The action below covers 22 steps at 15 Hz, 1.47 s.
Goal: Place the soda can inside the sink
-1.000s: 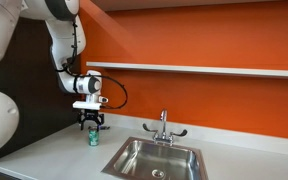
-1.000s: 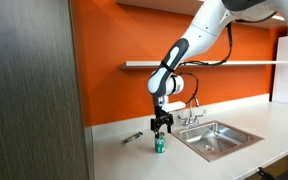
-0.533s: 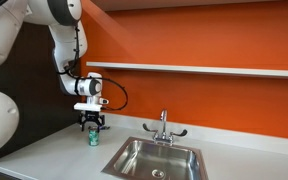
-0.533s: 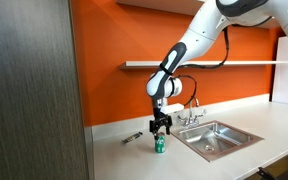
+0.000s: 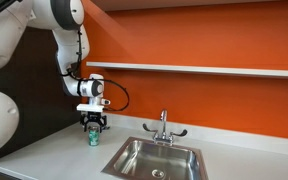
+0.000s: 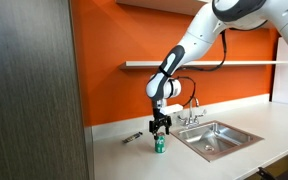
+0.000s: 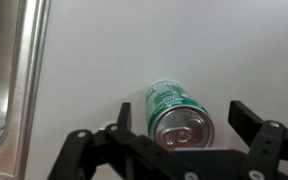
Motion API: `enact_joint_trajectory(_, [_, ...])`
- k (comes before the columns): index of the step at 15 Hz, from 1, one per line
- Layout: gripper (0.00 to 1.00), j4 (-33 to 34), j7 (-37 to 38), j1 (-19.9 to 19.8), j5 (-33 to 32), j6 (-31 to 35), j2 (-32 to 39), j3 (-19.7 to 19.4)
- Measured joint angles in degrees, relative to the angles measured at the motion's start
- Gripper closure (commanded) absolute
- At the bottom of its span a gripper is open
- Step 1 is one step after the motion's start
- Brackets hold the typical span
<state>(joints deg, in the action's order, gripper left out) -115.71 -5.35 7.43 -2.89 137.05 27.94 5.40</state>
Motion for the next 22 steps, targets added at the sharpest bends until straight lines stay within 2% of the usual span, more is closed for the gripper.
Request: enact_joint_trajectory(22, [0.0, 4.0, -0.5, 0.0, -0.9, 0.0, 3.9, -0.7])
